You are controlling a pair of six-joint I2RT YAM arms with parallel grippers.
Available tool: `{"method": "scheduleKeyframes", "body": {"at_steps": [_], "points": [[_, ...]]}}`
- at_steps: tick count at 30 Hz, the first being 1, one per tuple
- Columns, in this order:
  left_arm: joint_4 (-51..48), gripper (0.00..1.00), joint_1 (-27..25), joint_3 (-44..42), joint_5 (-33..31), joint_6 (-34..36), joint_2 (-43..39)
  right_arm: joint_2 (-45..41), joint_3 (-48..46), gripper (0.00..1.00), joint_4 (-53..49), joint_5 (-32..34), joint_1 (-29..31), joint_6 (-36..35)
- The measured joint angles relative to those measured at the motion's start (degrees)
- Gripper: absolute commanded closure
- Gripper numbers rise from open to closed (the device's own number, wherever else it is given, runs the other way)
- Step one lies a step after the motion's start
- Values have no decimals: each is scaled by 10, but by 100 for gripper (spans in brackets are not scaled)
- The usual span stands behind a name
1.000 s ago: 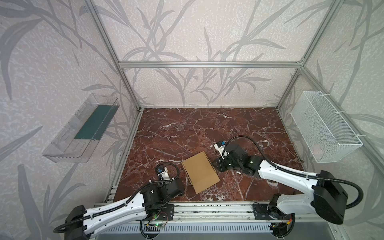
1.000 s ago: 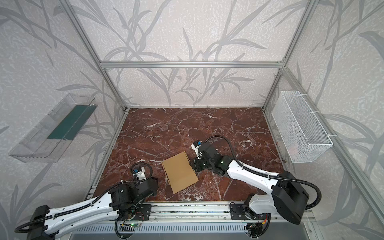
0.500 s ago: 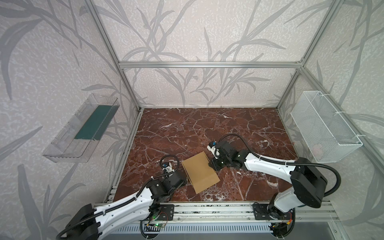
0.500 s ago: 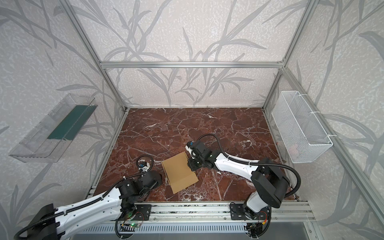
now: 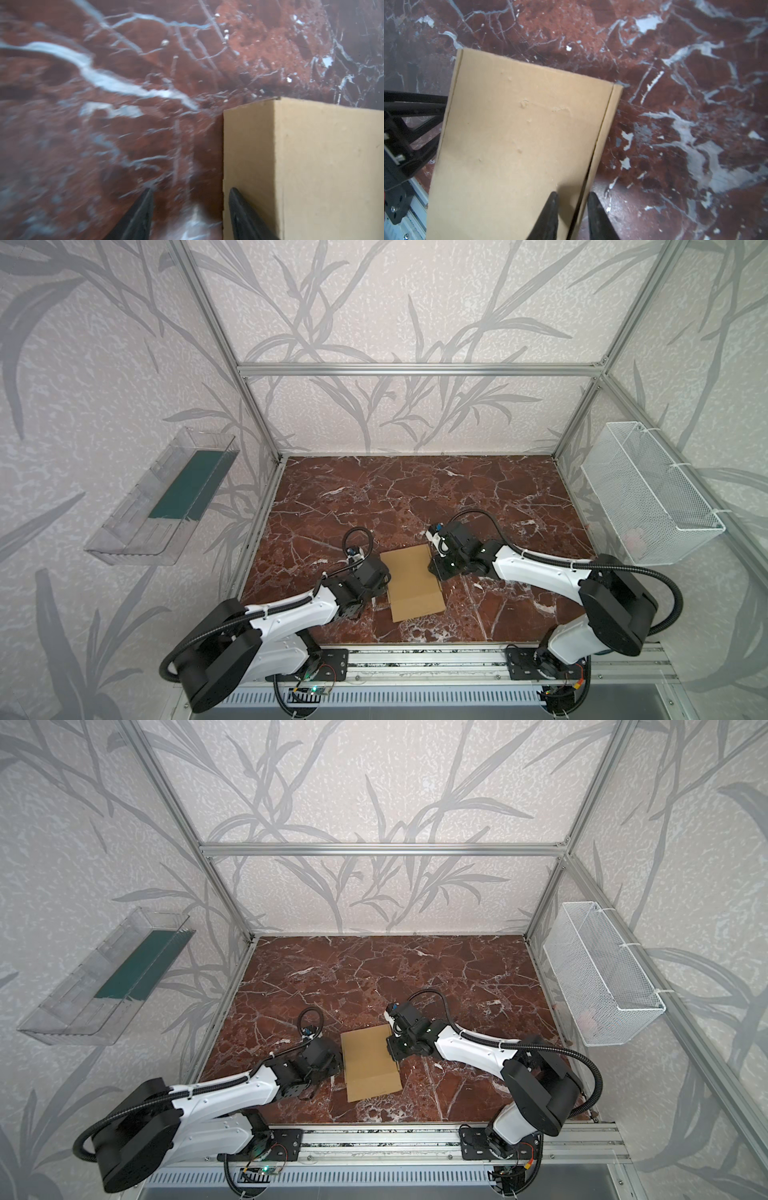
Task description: Fold the paper box
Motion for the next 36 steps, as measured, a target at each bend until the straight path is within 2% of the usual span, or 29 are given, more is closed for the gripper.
{"method": "scheduleKeyframes", "body": {"at_steps": [9, 15, 22, 30, 36], "points": [[34, 40, 4, 111, 47, 24, 138, -74, -65, 74, -2, 15, -56, 14], [44, 39, 6, 147, 57, 36, 170, -132, -96, 72, -14, 18, -80, 17], [22, 37, 14, 153, 56, 52, 96, -221, -109, 58, -33, -1, -89, 31], [-25, 38, 10, 122, 89, 27, -1, -312, -146, 57, -68, -29, -89, 61], [-44, 38, -31, 55, 113, -21, -35, -393, -221, 57, -82, -69, -72, 122]]}}
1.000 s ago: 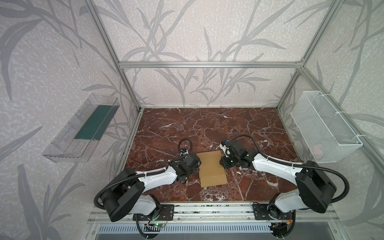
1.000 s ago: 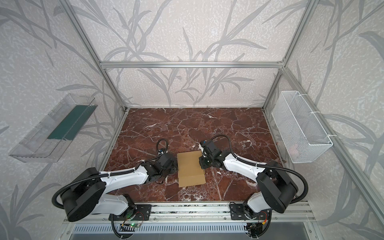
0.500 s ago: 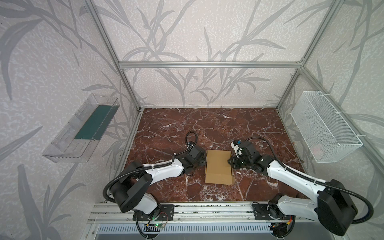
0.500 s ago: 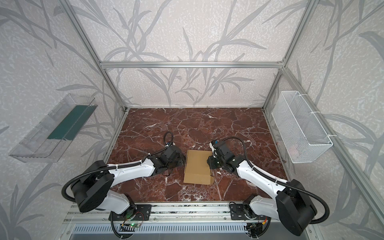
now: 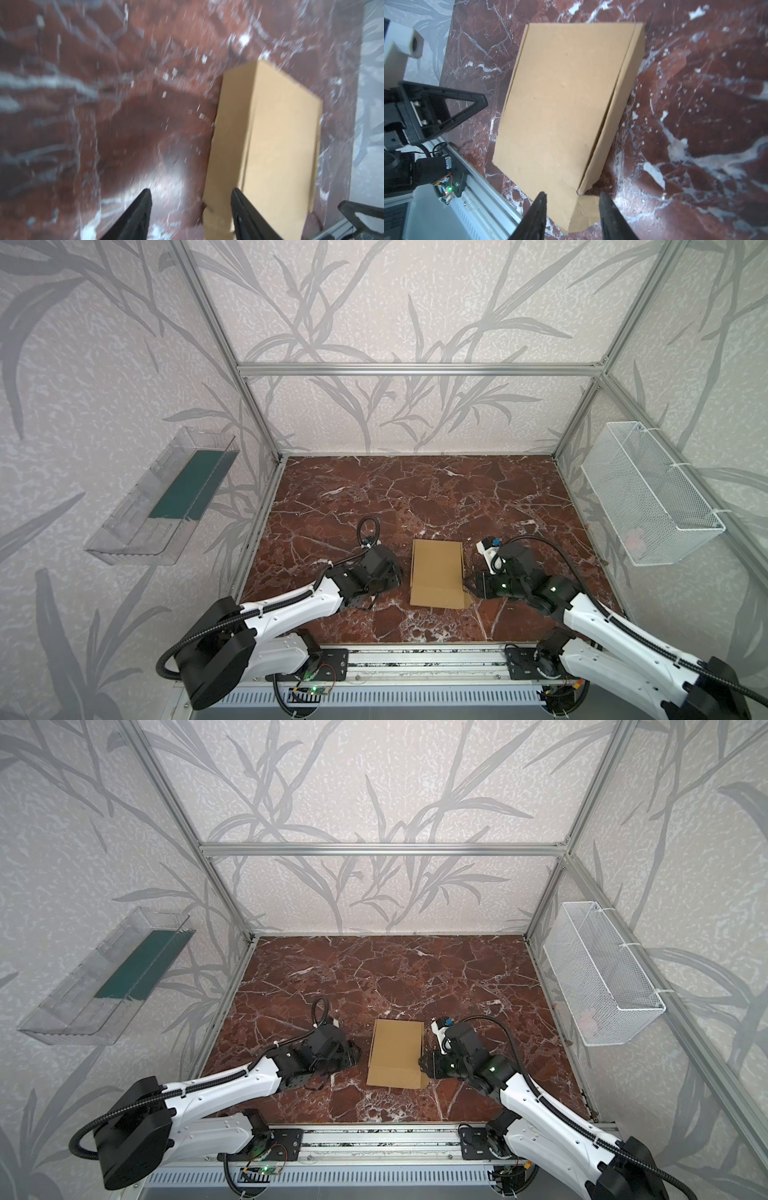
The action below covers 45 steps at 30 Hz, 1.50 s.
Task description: Fold the paper box
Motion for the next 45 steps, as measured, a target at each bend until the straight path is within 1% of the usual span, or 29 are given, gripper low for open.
{"method": "scheduleKeyframes", "body": {"at_steps": [4, 10, 19, 30, 45], "points": [[2, 38, -37, -15, 2, -30, -22, -16, -18, 57, -2, -2, 33, 32], [39, 41, -68, -30, 4, -63, -32, -17, -47, 59, 10, 0, 49, 61], [98, 44, -86, -45, 17, -87, 3, 4, -57, 64, 38, 9, 64, 83], [148, 47, -102, -56, 21, -110, 4, 12, -60, 70, 63, 13, 73, 96], [198, 50, -124, -69, 17, -136, 23, 18, -71, 70, 80, 13, 73, 103]]}}
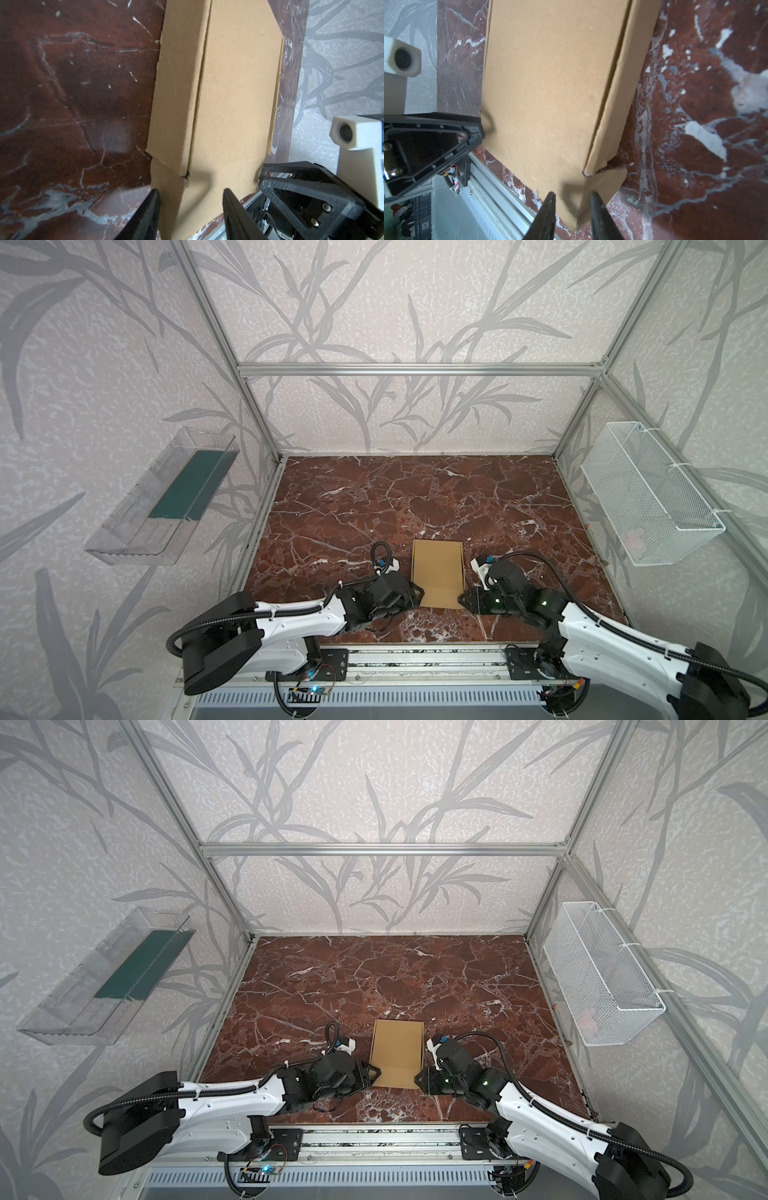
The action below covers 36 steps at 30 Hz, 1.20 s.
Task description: Fold the paper box
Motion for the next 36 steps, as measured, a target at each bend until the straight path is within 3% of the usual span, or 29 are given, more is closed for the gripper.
{"method": "scheduleKeyframes", "body": {"at_steps": [36], "points": [[41, 54, -13, -19, -13, -15, 21, -5, -12, 78, 17, 14, 0, 4]]}}
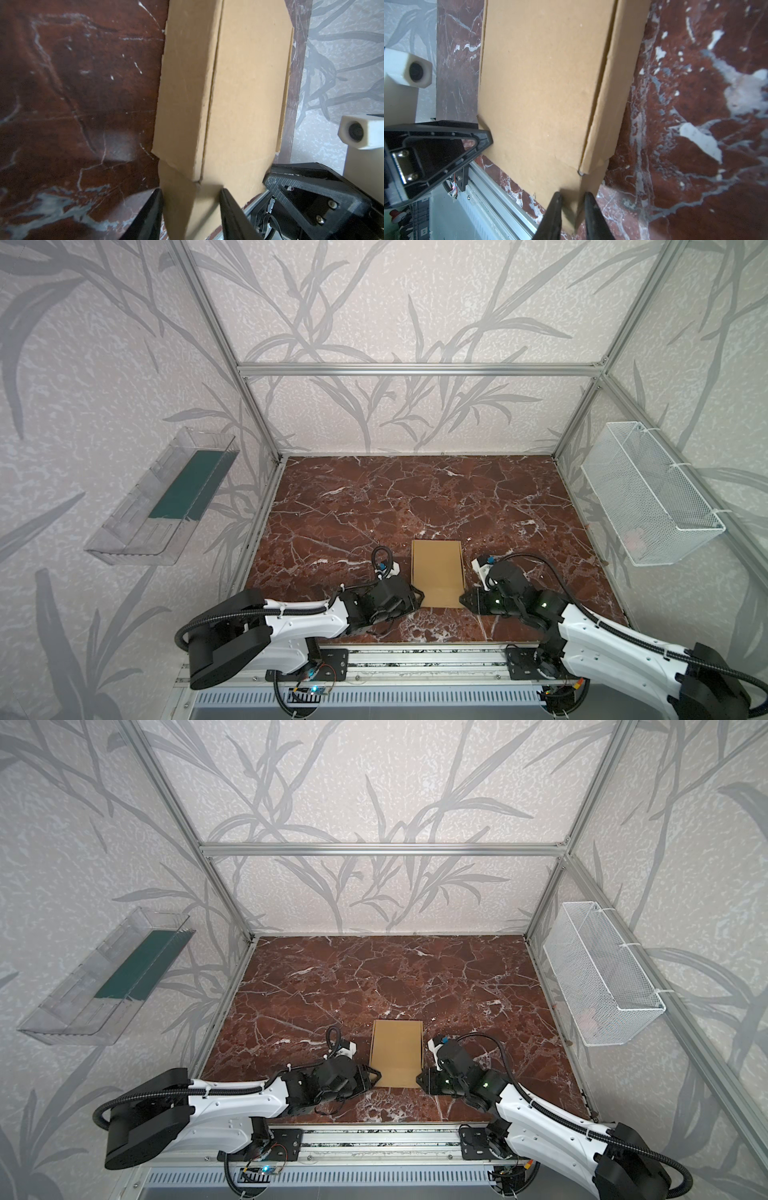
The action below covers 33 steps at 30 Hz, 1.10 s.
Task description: Fold the paper box
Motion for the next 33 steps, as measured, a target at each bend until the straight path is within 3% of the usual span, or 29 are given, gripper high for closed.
{"method": "scheduleKeyframes", "body": {"at_steps": [13, 21, 33], "points": [[12, 56, -6, -23, -15, -1, -17, 0, -11, 79, 12, 11, 0, -3], [30, 64, -7, -30, -24, -1, -19, 1, -17, 80, 28, 12, 0, -2], [75, 64, -10, -42, -31, -2, 1, 15, -19, 80, 34, 27, 0, -3]]}}
